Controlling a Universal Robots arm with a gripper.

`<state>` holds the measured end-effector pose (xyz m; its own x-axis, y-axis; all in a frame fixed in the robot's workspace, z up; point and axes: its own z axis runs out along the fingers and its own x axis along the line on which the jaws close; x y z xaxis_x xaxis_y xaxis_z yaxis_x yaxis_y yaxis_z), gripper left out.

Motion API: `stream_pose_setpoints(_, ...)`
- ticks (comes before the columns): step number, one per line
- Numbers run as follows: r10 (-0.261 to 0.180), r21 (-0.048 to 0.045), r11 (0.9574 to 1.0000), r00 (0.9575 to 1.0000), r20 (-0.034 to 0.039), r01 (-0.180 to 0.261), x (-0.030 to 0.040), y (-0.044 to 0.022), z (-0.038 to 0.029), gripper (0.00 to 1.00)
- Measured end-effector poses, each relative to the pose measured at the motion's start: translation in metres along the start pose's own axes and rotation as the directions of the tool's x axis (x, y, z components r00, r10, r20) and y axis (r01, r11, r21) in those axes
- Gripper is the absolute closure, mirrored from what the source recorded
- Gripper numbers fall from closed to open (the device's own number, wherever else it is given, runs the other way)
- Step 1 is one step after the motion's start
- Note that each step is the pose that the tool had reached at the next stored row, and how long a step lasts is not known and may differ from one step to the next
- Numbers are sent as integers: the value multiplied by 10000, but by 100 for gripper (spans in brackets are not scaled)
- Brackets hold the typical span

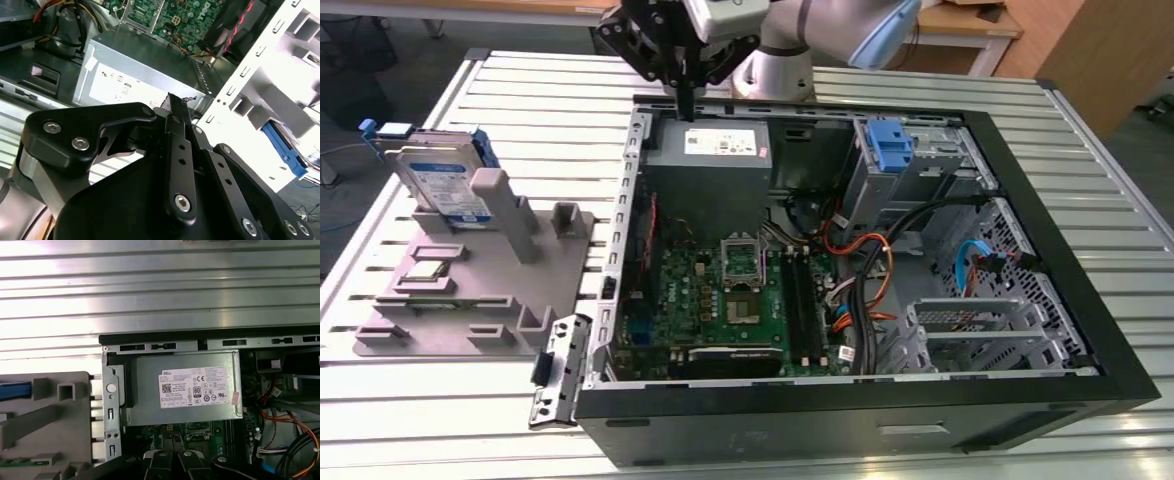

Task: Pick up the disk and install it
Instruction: 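Reach for the disk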

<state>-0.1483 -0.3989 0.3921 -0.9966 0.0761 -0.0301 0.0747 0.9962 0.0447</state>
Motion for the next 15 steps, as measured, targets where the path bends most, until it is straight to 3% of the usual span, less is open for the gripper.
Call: stream_pose_setpoints(15,-4,-8,10000,10000,97,4,261,-20,-6,90)
